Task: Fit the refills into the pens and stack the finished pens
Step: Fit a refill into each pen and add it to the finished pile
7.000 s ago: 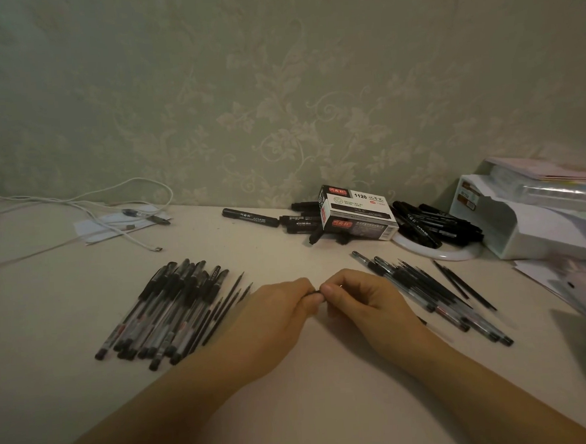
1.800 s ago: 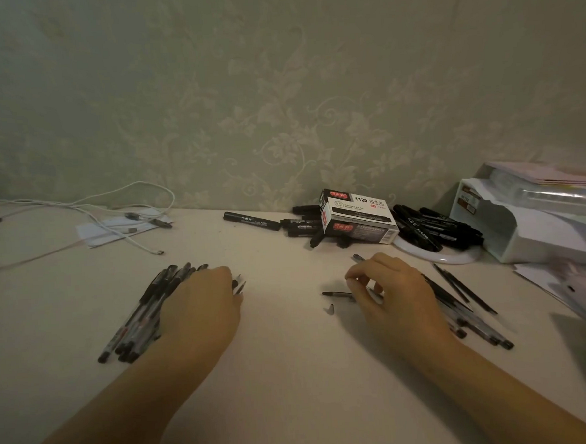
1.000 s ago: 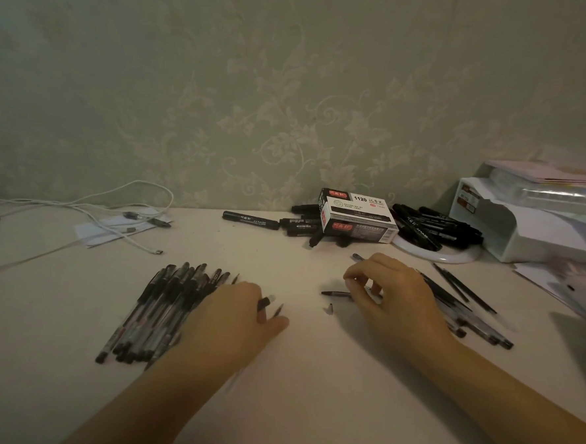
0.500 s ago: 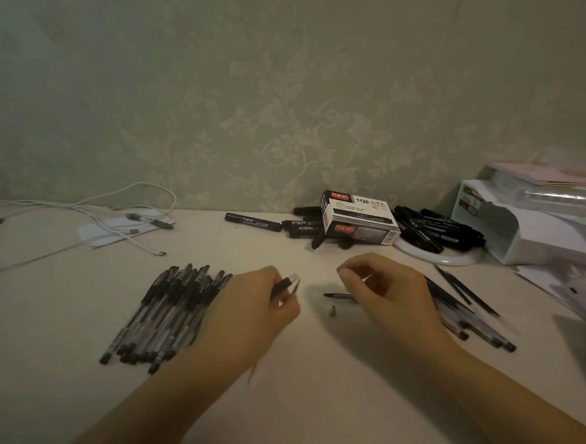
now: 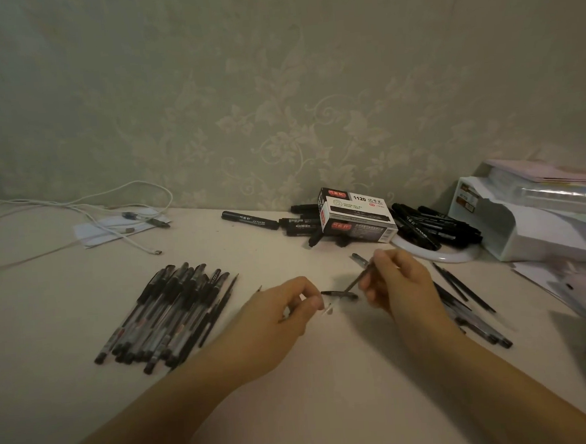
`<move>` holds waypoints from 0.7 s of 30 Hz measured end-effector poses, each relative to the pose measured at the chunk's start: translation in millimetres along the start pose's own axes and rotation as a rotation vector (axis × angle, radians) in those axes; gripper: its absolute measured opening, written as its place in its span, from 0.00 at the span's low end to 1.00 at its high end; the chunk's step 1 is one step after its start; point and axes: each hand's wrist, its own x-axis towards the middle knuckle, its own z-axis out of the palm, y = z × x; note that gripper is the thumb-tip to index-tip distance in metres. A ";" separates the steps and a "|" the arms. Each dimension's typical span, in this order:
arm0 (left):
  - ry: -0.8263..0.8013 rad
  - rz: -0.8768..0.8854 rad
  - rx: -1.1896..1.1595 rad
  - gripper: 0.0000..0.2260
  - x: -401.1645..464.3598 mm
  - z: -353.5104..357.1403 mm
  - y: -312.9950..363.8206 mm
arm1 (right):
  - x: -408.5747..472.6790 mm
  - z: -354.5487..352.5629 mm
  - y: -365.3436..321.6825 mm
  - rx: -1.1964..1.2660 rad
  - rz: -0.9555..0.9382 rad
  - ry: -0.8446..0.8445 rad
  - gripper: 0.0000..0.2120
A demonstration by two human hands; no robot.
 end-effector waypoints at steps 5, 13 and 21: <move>-0.008 0.007 -0.036 0.07 1.3 -2.4 0.1 | 5.5 -2.5 1.6 0.128 0.007 0.103 0.12; -0.005 0.006 -0.100 0.07 1.8 -3.3 1.6 | 8.3 -2.1 9.7 0.113 -0.013 0.072 0.11; 0.012 -0.001 -0.111 0.06 2.3 -3.0 2.0 | 5.3 -1.8 9.0 0.098 -0.035 0.017 0.09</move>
